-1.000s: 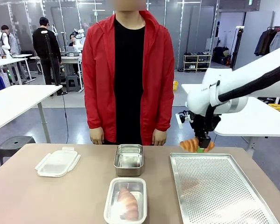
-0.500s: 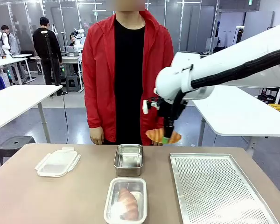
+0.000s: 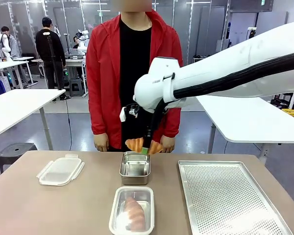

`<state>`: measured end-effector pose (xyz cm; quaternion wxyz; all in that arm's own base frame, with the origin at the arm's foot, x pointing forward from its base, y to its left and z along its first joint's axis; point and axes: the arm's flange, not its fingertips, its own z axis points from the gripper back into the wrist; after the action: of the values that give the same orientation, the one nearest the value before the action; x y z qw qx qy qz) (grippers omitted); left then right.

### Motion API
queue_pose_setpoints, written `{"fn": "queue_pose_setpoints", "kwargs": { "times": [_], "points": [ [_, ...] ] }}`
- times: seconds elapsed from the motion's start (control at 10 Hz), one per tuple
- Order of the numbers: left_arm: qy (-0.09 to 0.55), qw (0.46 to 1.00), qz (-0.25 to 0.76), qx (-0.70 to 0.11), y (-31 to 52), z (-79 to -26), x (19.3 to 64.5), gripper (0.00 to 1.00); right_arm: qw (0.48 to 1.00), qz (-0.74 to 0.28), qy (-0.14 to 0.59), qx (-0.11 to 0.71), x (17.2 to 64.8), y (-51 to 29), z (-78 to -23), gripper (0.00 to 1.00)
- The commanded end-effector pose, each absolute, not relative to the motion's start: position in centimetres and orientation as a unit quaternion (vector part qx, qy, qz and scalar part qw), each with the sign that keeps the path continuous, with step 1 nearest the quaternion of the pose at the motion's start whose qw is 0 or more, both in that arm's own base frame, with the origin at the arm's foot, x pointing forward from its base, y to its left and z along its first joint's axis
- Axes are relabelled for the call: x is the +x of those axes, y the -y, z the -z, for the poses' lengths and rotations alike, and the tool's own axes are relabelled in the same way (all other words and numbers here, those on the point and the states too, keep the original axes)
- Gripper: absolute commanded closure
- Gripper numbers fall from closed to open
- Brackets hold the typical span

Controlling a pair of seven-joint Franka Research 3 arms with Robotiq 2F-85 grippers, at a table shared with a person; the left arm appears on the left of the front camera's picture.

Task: Place the bread into the airtight container.
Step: Pick up a Butter Roll and place it into an empty Airtight Container.

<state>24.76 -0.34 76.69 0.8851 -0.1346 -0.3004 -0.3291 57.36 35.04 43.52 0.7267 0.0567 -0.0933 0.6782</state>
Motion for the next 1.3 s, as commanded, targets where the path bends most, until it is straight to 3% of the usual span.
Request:
{"fn": "queue_pose_setpoints", "kwargs": {
  "times": [0.0,1.0,1.2],
  "points": [
    [0.301,0.881,0.336,-0.140,0.4,-76.8,24.7,0.00,0.739,-0.666,0.088,0.047,58.1,-36.6,-42.5,0.38],
    [0.301,0.881,0.336,-0.140,0.4,-76.8,24.7,0.00,0.729,-0.676,0.089,0.058,57.8,-37.1,-41.5,0.37],
    [0.301,0.881,0.336,-0.140,0.4,-76.8,24.7,0.00,0.818,-0.568,0.072,0.052,58.3,-38.4,-40.5,0.37]
  ]
}}
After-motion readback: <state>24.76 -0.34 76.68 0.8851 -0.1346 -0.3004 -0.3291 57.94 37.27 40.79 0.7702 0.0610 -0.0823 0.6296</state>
